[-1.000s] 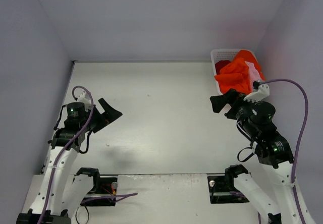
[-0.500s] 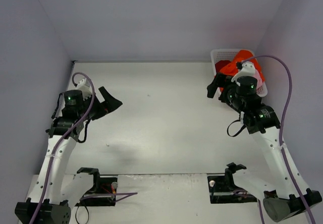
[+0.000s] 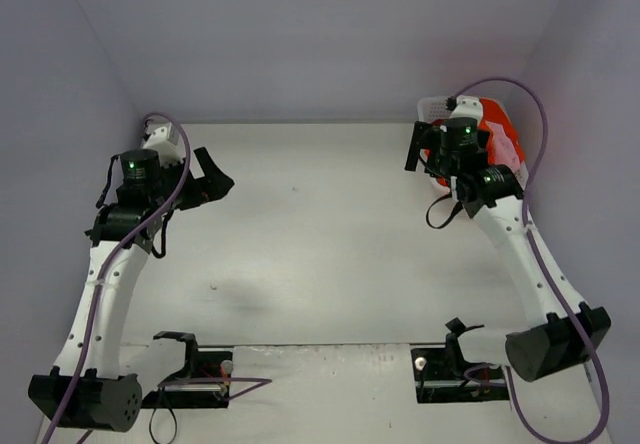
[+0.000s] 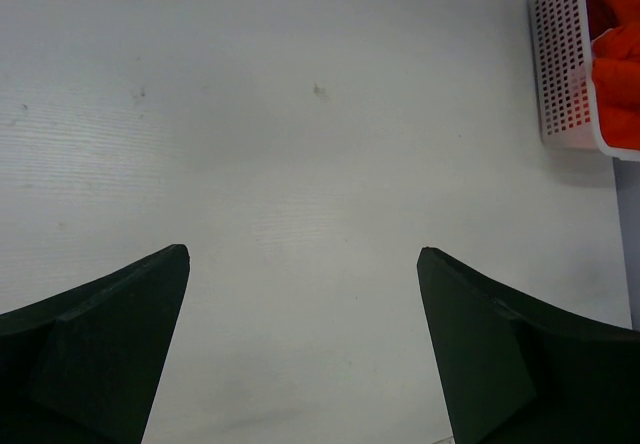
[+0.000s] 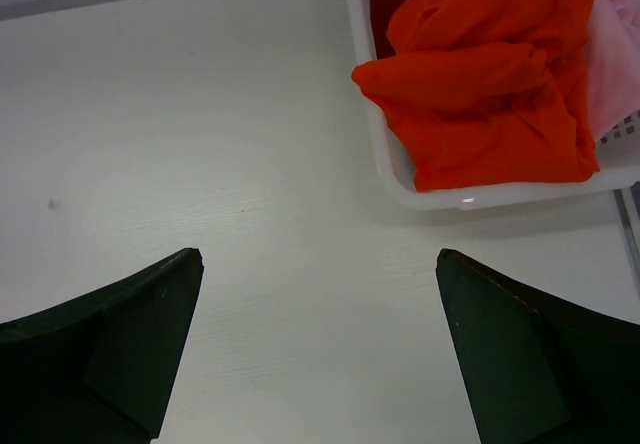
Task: Fold and stack the t-shirts
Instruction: Grab the tshirt from the pile
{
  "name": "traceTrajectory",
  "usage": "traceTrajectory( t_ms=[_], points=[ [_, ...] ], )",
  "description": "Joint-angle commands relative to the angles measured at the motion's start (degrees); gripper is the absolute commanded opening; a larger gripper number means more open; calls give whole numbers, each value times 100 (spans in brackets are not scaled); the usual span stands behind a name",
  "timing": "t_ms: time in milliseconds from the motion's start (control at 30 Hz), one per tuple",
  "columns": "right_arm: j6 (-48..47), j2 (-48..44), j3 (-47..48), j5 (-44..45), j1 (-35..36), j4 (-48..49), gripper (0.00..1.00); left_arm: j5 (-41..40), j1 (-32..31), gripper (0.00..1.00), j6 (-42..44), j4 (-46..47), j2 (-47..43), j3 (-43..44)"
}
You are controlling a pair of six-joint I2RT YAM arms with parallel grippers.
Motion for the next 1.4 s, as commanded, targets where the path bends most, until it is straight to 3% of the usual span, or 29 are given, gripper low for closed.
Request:
traceTrajectory(
  t_ms=[0,233,467,767,1133,1367],
  points=[
    [-335,418,443,538,-28,154,100,-300,39,93,430,48,231,436],
    [-503,1103,742,1610,-45,84,100,-502,39,93,483,189,1109,682],
    [-337,1490,891,2253,-387,84,100,-703,39,92,378,320,1427,656],
    [-107,1904,1101,2253,-1082,180,97,-863,30,92,114,768,1506,305],
    [-239,2651,1753,2534,-1144,689,97,-1064,30,88,105,909,1550,111],
    [-64,2993,1963,2175,-1425,892,97,-1232,30,88,131,926,1620,84]
  ],
)
